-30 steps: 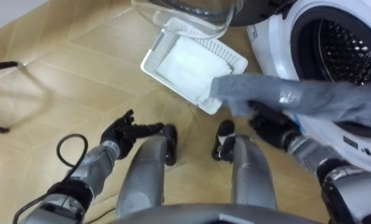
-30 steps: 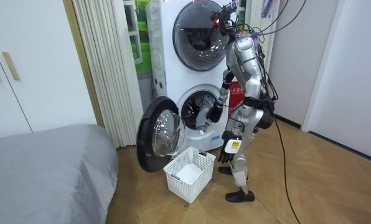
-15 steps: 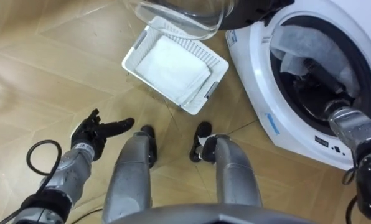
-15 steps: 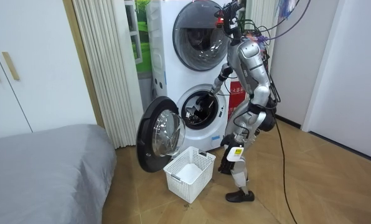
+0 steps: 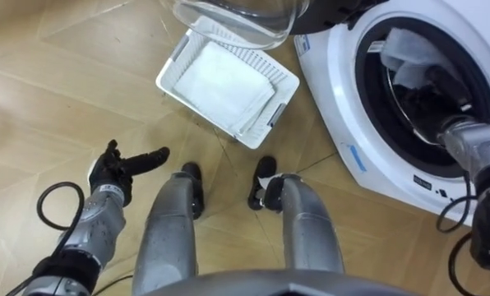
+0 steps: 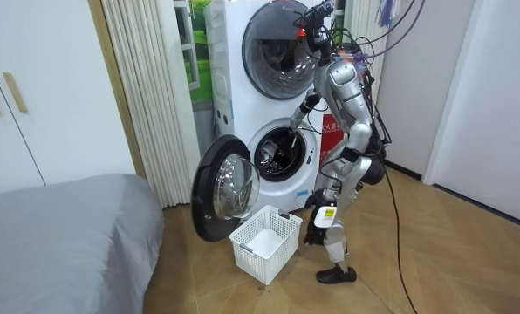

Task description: Put towel into washing machine

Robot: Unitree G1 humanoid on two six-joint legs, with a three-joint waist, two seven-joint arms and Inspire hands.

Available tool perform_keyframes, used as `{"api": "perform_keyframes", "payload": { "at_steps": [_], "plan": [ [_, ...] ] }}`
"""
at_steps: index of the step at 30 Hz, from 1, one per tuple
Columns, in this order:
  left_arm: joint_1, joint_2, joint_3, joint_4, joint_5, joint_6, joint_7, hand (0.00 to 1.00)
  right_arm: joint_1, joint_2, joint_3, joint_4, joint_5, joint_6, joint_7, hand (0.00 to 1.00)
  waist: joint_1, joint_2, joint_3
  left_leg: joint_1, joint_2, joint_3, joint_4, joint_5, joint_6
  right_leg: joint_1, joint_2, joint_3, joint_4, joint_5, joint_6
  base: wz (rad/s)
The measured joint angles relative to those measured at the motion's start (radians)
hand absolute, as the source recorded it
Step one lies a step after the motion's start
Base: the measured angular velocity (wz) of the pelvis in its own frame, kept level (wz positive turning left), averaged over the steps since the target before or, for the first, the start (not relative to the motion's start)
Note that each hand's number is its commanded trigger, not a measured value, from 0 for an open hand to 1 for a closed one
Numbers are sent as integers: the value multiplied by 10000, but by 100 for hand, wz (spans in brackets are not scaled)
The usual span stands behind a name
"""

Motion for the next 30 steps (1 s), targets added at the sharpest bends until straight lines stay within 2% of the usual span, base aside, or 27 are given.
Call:
{"api": "perform_keyframes", "payload": {
  "at_steps": [7,15,21,26,29,30],
  "plan": [
    [-103,-27,-12,-289,402,-5,87,0,-124,-3,-95,-30,497,-638,-1775,0,24,182,34,-25,-1,104,-51,-10,14,-129,-2,124,14,2,3,-2],
    [-257,-189,-82,-241,574,-47,-77,0,-26,-75,-107,19,981,-1491,-2704,0,301,433,49,0,4,205,-190,-8,13,-175,22,189,-71,4,8,-2],
    [-266,-395,-207,-172,574,-77,-244,0,2,-78,-202,92,1126,-1677,-2991,0,303,448,47,27,-3,207,-366,-1,13,-168,5,148,-129,-4,24,0],
    [-547,-472,-427,252,571,-123,-251,0,108,-77,-198,223,1123,-1755,-3098,0,439,535,69,317,5,203,-469,4,6,164,-5,-26,-314,-4,24,1],
    [-691,-480,-604,661,614,-211,-435,0,238,-54,-183,273,1090,-1861,-3087,0,529,703,175,710,3,186,-619,12,-3,592,-8,-76,-465,-1,28,0],
    [-693,-478,-624,905,710,-277,-546,0,287,-12,-174,293,1092,-1894,-3065,0,534,780,188,917,2,175,-787,12,-4,815,7,-114,-601,7,41,0]
  ]
}}
